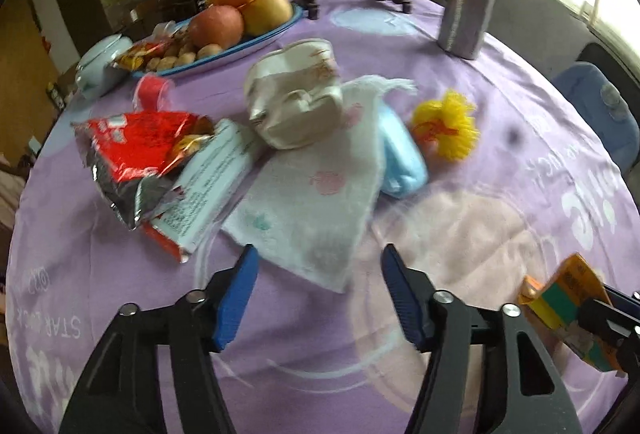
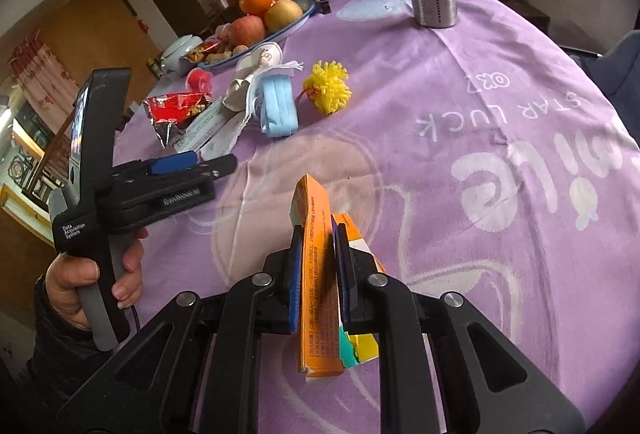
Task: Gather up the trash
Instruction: 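Grasp the orange box with the right gripper while the left grasps the white tissue, then carry the orange box and tissue to the red basket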
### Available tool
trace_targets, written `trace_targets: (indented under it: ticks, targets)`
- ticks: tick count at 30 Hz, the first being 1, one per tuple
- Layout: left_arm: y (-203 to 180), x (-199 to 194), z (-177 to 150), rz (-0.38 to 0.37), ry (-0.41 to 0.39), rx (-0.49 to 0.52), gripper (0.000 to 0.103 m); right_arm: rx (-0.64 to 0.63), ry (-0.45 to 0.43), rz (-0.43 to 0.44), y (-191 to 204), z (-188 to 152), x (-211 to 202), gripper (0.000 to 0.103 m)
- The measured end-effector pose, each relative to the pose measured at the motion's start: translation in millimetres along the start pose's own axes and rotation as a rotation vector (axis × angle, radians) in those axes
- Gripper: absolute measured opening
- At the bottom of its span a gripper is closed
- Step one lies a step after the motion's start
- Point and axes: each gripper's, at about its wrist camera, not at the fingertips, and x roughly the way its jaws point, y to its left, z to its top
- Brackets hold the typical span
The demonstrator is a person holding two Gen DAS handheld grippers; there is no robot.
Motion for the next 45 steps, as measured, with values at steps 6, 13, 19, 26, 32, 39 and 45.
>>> trace_targets:
  ticks: [6,13,19,26,32,39,45]
  targets:
    - [-12.9,21.8,18.3,0.019,0.045,0.005,0.070,0.006,-0.005,0.037,-8.3,-0.2,-2.0,0.016]
    - [-9.2,40.5,32.9,0.025,0.070,-0.027,0.029,0.025,-0.017,0.053,-16.4,-2.9,-8.5,0.016]
    - [-1.1,32.7,27.3,-0.001,0.078,-0.001,0.002,0.039,-0.024,0.022,-24.2,-0.1,-9.8,0.016]
    - [12.9,-12.6,11.9,-0.138,0.012,-0.059,0.002,0.033,-0.026,0.002,-16.4,-2.7,-12.9,0.016]
    - [-2.3,-68.7,-3.5,-0.273,-0.070,-0.024,0.001,0.039,-0.071,0.025,-10.1,-7.7,-34.5,0.016]
    - [-36.1,-109.5,-28.3,-0.385,-0.103,0.064,0.001,0.071,-0.118,0.015,-16.8,-27.2,-67.8,0.016]
    - [-63.1,-124.2,-50.2,-0.428,-0.106,0.132,0.001,0.083,-0.086,-0.033,-28.6,-53.0,-76.1,0.016]
